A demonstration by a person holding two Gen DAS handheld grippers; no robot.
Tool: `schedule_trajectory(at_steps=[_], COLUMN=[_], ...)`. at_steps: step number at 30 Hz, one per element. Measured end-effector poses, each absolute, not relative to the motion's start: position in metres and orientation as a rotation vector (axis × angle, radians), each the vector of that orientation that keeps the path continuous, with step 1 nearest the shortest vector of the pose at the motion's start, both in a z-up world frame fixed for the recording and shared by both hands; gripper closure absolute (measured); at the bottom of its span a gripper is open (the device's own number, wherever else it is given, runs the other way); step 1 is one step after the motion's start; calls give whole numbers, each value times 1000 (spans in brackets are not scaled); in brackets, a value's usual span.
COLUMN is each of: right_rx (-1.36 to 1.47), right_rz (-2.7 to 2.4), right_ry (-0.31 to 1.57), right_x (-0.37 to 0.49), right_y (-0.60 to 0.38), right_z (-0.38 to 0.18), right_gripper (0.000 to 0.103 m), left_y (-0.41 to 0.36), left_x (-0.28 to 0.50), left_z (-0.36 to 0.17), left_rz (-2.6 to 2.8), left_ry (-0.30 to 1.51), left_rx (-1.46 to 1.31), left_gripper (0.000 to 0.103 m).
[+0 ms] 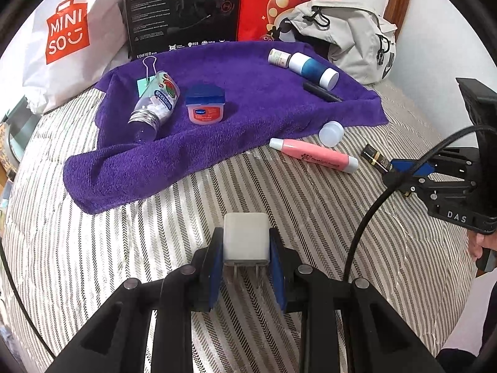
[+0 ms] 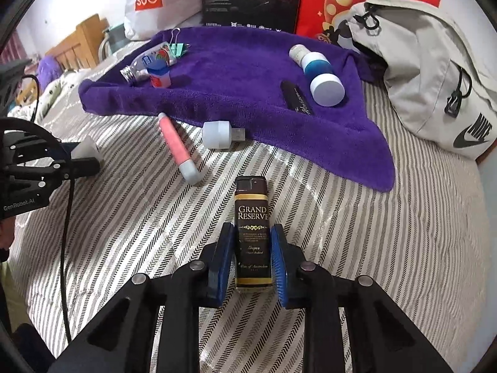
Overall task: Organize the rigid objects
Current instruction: 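Lower the charger onto the towel with the left tool while the right tool lowers the Grand Reserve bottle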
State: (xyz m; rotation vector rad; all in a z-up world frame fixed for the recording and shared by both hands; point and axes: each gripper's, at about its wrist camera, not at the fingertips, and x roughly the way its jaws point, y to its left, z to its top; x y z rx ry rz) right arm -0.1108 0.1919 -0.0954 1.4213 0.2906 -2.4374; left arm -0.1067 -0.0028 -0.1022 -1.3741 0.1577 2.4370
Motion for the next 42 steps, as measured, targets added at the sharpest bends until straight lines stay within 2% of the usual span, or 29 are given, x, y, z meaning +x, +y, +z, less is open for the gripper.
schedule_trajectory(at_steps=[8,16,26,42], right_rx=[1393,1432,1391,1243], right_rz=[-2438,-2340,-2302,-2298], right_ry=[344,145,65,64], right_x=[-110,-117,-120,-199], right_y=[185,203,207,192], right_z=[-96,-92,-72,-31], right_gripper=[81,80,80,80], left_y=[3,-6,-19,-26], left_x=[-108,-110,-126,-177], left_z=[-102,-99,-75,-53], left_rz=[2453,2451,2494,2542], left_ry=[194,128,88,54], left_rx=[-1372,-1388,-1368,-1340], left_gripper=[77,77,77,77])
